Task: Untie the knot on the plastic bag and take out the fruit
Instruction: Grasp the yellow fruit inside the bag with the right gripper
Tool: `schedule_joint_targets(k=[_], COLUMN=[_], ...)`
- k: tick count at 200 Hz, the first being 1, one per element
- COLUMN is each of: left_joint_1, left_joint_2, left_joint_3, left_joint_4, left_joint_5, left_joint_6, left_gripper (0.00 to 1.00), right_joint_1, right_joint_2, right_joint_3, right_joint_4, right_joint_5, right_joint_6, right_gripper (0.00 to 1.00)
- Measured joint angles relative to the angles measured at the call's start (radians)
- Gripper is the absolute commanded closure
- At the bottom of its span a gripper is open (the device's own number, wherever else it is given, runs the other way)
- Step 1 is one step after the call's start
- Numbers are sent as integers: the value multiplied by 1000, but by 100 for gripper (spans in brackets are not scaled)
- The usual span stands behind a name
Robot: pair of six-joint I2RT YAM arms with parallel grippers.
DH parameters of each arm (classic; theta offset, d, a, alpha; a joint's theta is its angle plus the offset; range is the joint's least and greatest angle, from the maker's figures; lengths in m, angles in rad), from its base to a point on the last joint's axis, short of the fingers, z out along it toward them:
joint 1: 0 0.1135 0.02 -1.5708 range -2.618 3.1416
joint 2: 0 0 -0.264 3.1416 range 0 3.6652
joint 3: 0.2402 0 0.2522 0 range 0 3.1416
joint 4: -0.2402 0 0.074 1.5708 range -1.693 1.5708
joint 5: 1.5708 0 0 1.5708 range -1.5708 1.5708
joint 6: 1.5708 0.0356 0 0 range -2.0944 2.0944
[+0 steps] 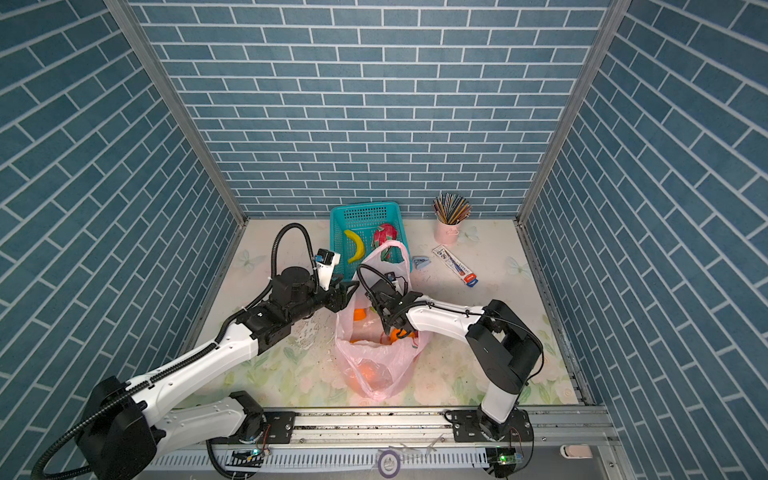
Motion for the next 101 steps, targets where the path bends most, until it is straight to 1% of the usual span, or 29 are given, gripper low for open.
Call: schedule_joint_targets(k=[44, 101], left_joint_1=[0, 0], left_joint_2=[0, 0], left_joint_3=[0, 0], left_joint_4=[0, 0], left_joint_5=[0, -5], left_joint_6=[2, 1], left_gripper=[29, 28], right_joint_1=[0, 10], right_joint_2=[-113, -259], right_joint_3=[-33, -74], right_joint_4=[22, 62], right_joint_5=[-75, -169], right_joint_6=[0, -7], right_gripper=[54, 54])
